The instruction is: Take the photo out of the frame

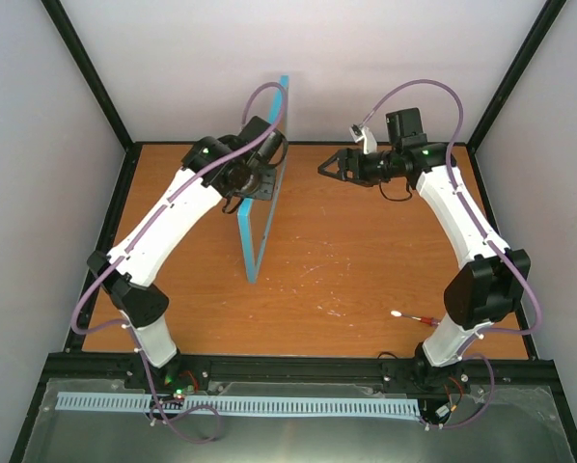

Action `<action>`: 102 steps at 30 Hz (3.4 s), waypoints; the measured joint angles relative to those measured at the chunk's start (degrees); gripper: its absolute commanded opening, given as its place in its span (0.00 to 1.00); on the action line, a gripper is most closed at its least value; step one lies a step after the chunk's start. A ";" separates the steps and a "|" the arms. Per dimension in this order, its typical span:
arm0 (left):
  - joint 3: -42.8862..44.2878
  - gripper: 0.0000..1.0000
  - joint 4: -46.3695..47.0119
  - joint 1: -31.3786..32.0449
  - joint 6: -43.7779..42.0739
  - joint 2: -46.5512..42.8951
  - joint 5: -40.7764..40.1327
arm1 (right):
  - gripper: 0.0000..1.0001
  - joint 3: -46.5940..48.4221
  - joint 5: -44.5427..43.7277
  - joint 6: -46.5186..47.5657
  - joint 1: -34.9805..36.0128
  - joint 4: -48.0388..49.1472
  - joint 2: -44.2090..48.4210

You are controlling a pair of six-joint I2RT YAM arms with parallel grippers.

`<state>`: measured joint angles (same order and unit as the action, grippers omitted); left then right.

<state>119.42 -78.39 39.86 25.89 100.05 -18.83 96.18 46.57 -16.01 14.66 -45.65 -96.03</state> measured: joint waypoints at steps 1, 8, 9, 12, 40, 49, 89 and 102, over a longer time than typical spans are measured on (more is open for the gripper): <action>0.00 0.06 0.13 0.74 -0.17 0.17 -0.39 | 1.00 0.00 -0.09 0.02 0.00 0.00 0.00; 3.23 0.12 -0.04 6.43 -3.15 3.43 -1.27 | 1.00 4.35 -0.94 -0.42 -0.04 -1.33 -1.75; 3.65 0.12 -0.07 6.86 -3.45 3.85 -1.33 | 1.00 5.60 -1.03 -0.61 -0.07 -1.40 -2.27; 4.20 0.20 -0.04 7.72 -3.82 4.44 -1.40 | 0.97 8.46 -1.09 -2.45 -0.09 -0.68 -3.37; -16.46 0.55 22.51 12.00 1.73 -0.37 9.90 | 0.50 -15.21 7.74 -14.78 -6.03 13.07 -9.62; -47.01 0.70 33.53 0.48 6.62 -20.33 11.41 | 0.39 -14.56 8.98 -7.43 -6.71 15.30 -21.35; -65.72 0.69 60.48 -31.23 5.07 -1.44 24.06 | 0.71 -14.84 -10.19 14.75 -5.38 7.48 -22.56; -75.69 0.59 58.62 -31.23 6.64 -12.31 26.21 | 0.62 -6.91 -9.94 15.19 -1.03 6.12 -28.06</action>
<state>43.72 -19.77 8.62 32.53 87.74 7.38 89.27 36.62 -0.82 13.63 -39.53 -124.09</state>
